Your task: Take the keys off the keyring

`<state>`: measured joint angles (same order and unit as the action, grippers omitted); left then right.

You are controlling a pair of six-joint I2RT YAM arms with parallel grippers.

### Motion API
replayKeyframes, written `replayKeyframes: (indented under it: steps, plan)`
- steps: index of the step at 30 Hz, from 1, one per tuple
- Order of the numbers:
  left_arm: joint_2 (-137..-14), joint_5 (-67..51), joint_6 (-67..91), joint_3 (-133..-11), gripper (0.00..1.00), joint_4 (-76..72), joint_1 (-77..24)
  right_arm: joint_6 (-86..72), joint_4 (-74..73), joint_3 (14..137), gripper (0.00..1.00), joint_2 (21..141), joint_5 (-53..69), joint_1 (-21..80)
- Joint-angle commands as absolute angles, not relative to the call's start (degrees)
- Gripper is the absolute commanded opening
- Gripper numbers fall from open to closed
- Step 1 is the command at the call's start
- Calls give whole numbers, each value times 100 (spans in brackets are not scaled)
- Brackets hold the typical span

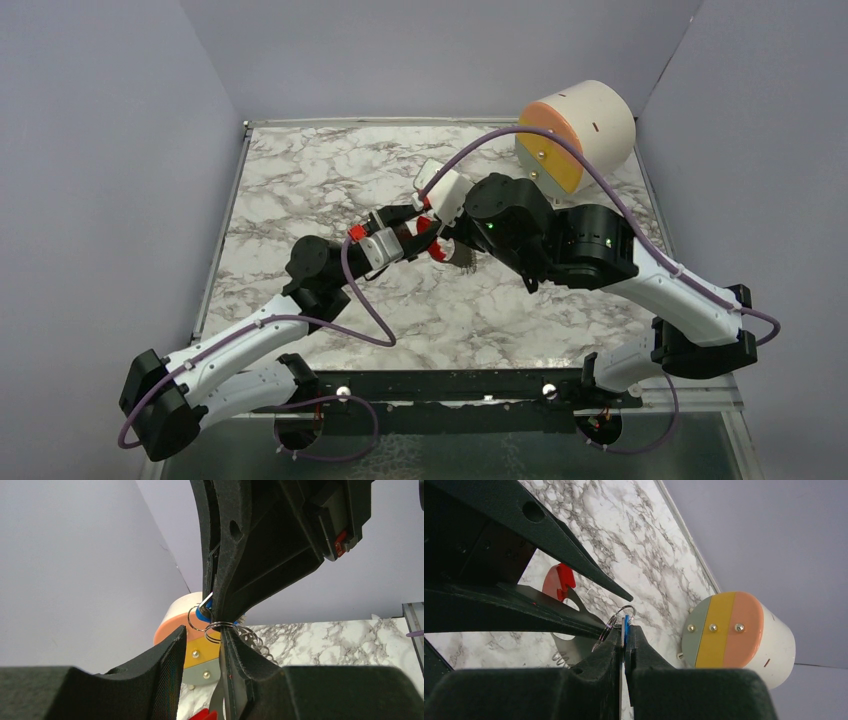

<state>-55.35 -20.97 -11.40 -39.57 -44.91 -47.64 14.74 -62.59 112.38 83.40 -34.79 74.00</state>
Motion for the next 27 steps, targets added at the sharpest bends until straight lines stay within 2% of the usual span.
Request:
replayKeyframes:
  steps: [1, 12, 20, 27]
  plan:
    - [-5629, -1913, -1051, -4008, 34, -4470, -4779, 1510, -5900, 11242, 1, 8222, -3538, 7529]
    - [-5818, -1972, -697, -4141, 34, -4560, -4775, 1590, -5652, 11127, 1, 8138, -3449, 7585]
    - [-5966, -2476, -328, -4253, 35, -4776, -4773, 1665, -5403, 10980, 1, 8000, -3349, 7603]
    - [-6053, -3423, -34, -4377, 28, -4919, -4776, 1756, -5231, 10897, 1, 7970, -3272, 7627]
